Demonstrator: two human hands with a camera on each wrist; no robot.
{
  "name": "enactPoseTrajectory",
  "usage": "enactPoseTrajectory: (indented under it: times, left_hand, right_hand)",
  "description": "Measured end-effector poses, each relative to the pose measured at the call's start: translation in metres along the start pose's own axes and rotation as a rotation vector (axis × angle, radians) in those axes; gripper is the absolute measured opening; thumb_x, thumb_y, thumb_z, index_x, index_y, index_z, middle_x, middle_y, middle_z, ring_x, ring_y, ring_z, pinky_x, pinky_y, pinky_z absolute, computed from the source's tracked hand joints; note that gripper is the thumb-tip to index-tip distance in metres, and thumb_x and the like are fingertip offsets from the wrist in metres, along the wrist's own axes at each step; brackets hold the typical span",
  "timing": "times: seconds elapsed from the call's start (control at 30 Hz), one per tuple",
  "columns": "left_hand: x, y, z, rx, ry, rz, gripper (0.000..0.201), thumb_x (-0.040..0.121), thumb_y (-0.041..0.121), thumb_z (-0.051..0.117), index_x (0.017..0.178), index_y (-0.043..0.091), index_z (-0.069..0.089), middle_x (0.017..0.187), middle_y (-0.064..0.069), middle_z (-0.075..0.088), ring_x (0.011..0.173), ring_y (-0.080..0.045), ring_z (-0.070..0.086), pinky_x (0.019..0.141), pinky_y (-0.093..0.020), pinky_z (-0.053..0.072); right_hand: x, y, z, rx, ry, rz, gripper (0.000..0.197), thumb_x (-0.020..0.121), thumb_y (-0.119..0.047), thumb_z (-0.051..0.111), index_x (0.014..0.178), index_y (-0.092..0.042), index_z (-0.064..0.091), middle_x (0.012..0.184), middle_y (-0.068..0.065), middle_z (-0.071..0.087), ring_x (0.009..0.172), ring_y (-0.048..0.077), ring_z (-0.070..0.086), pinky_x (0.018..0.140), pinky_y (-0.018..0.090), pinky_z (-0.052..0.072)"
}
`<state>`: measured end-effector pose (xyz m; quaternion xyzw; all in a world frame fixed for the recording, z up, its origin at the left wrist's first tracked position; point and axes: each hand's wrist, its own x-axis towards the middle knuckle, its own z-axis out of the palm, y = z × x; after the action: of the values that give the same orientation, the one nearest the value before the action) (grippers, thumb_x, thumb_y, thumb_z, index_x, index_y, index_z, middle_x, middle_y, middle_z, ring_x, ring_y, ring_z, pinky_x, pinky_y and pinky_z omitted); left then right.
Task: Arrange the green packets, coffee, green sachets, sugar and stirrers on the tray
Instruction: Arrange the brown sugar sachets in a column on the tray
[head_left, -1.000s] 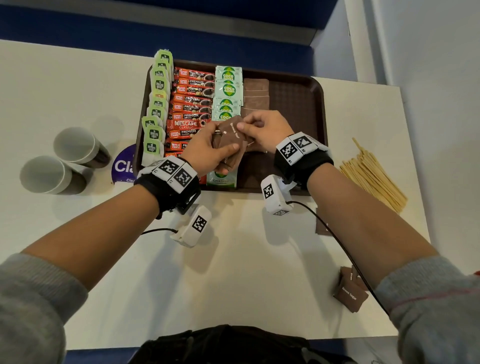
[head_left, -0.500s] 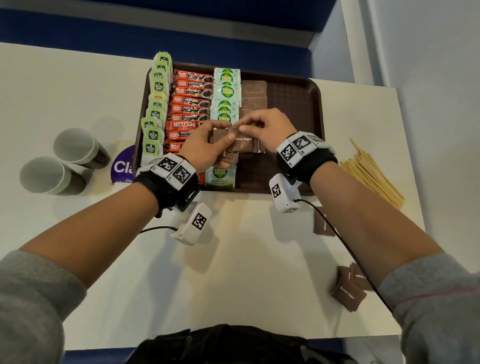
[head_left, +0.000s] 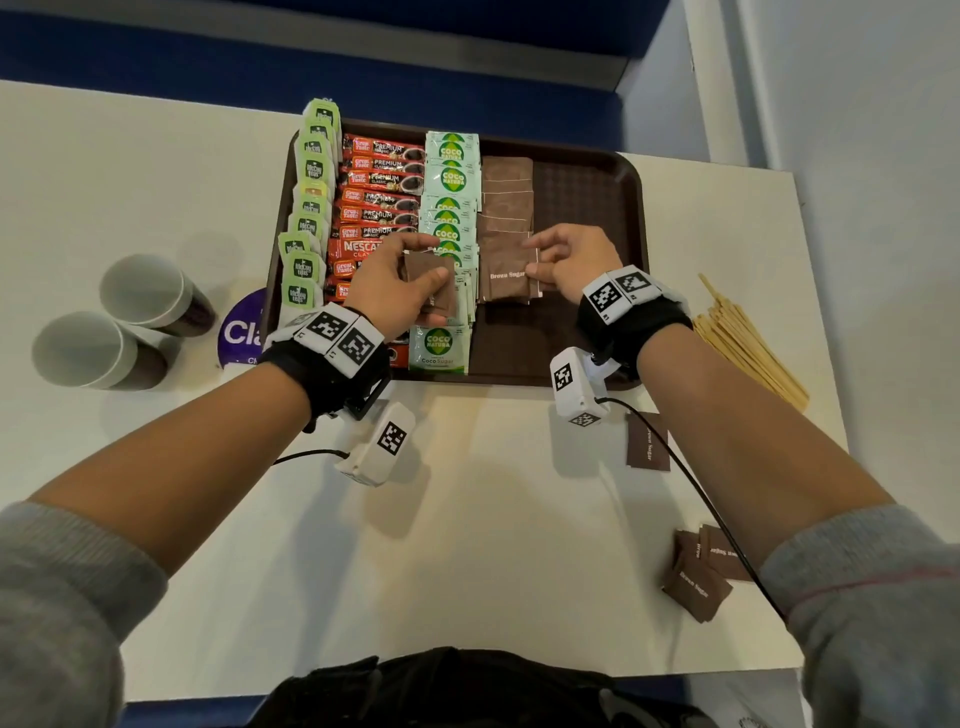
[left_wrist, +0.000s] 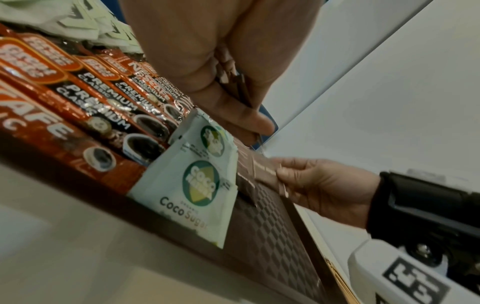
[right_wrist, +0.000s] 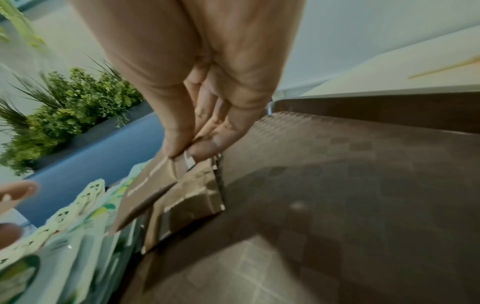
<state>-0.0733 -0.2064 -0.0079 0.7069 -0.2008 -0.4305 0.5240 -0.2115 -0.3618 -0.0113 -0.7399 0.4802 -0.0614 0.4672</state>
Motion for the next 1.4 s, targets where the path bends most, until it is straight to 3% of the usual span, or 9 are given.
enactPoseTrajectory:
  times: [0.2, 0.37, 0.5, 0.83, 1.03, 1.13, 1.27, 1.33, 1.4]
  left_hand:
    - [0.000, -0.002, 0.000, 0.000, 0.005, 0.009, 0.024, 0.092, 0.005, 0.058, 0.111, 0.018, 0.050, 0.110, -0.008, 0.054, 0.074, -0.016, 0.063, 0.048, -0.021, 0.056]
    - [0.000, -0.004, -0.001, 0.004, -0.002, 0.007, 0.024, 0.092, 0.006, 0.058, 0.111, 0.018, 0.051, 0.107, -0.007, 0.055, 0.074, -0.016, 0.063, 0.047, -0.021, 0.055]
    - [0.001, -0.006, -0.002, 0.005, -0.004, 0.000, 0.023, 0.092, 0.006, 0.058, 0.111, 0.018, 0.051, 0.100, -0.001, 0.054, 0.073, -0.015, 0.063, 0.049, -0.022, 0.056]
    - [-0.001, -0.006, 0.000, 0.035, -0.019, -0.012, 0.024, 0.091, 0.007, 0.060, 0.110, 0.018, 0.052, 0.095, 0.002, 0.054, 0.067, -0.015, 0.063, 0.049, -0.022, 0.056]
    - [-0.002, -0.007, 0.001, 0.043, -0.031, -0.014, 0.028, 0.090, 0.007, 0.062, 0.116, 0.015, 0.053, 0.108, -0.010, 0.056, 0.064, -0.015, 0.063, 0.048, -0.021, 0.055]
    - [-0.003, -0.006, 0.001, 0.055, -0.037, -0.003, 0.031, 0.088, 0.007, 0.064, 0.116, 0.015, 0.053, 0.103, -0.009, 0.059, 0.058, -0.012, 0.063, 0.047, -0.020, 0.054]
    - [-0.008, -0.003, 0.003, 0.052, -0.058, 0.013, 0.043, 0.083, 0.005, 0.070, 0.122, 0.010, 0.051, 0.088, -0.001, 0.062, 0.048, -0.005, 0.063, 0.044, -0.018, 0.052]
    - [-0.009, -0.003, 0.003, 0.046, -0.073, 0.023, 0.049, 0.079, 0.003, 0.073, 0.121, 0.010, 0.050, 0.090, -0.004, 0.062, 0.048, -0.005, 0.063, 0.043, -0.018, 0.052]
    - [-0.009, -0.003, 0.003, 0.039, -0.091, 0.027, 0.052, 0.075, 0.002, 0.077, 0.118, 0.014, 0.051, 0.100, -0.009, 0.060, 0.056, -0.008, 0.064, 0.045, -0.019, 0.053]
  right_hand:
    - [-0.002, 0.014, 0.012, -0.059, -0.009, 0.070, 0.024, 0.079, 0.000, 0.071, 0.098, -0.014, 0.067, 0.064, -0.006, 0.053, 0.067, 0.011, 0.058, 0.082, 0.034, 0.057]
    - [-0.003, 0.017, 0.018, -0.053, 0.025, 0.087, 0.021, 0.078, -0.001, 0.073, 0.094, -0.012, 0.065, 0.064, -0.006, 0.053, 0.064, 0.008, 0.057, 0.074, 0.028, 0.057]
    - [0.000, 0.018, 0.022, -0.045, 0.072, 0.111, 0.021, 0.076, 0.000, 0.074, 0.083, -0.015, 0.061, 0.059, -0.004, 0.054, 0.063, 0.013, 0.061, 0.073, 0.033, 0.058]
    - [0.003, 0.021, 0.024, -0.005, 0.089, 0.157, 0.022, 0.075, -0.002, 0.076, 0.086, -0.013, 0.059, 0.060, -0.003, 0.056, 0.059, 0.009, 0.060, 0.073, 0.036, 0.059]
    - [0.003, 0.021, 0.022, -0.097, 0.128, 0.105, 0.029, 0.075, -0.017, 0.078, 0.074, -0.026, 0.051, 0.066, -0.004, 0.061, 0.077, 0.019, 0.068, 0.081, 0.037, 0.057]
    - [0.000, 0.012, 0.021, -0.086, 0.150, 0.030, 0.017, 0.078, -0.024, 0.075, 0.076, -0.024, 0.058, 0.071, -0.002, 0.062, 0.078, 0.020, 0.068, 0.081, 0.037, 0.056]
    - [-0.014, -0.013, 0.024, 0.015, -0.030, -0.051, 0.020, 0.080, -0.042, 0.071, 0.083, -0.022, 0.068, 0.081, 0.002, 0.070, 0.074, 0.018, 0.070, 0.074, 0.033, 0.059]
    - [-0.019, -0.025, 0.027, 0.046, -0.186, -0.068, 0.024, 0.081, -0.039, 0.071, 0.088, -0.017, 0.070, 0.078, 0.003, 0.069, 0.071, 0.018, 0.070, 0.071, 0.031, 0.059]
    - [-0.021, -0.032, 0.030, 0.049, -0.284, -0.080, 0.016, 0.080, -0.028, 0.073, 0.086, -0.015, 0.068, 0.072, 0.002, 0.066, 0.064, 0.017, 0.066, 0.067, 0.028, 0.058]
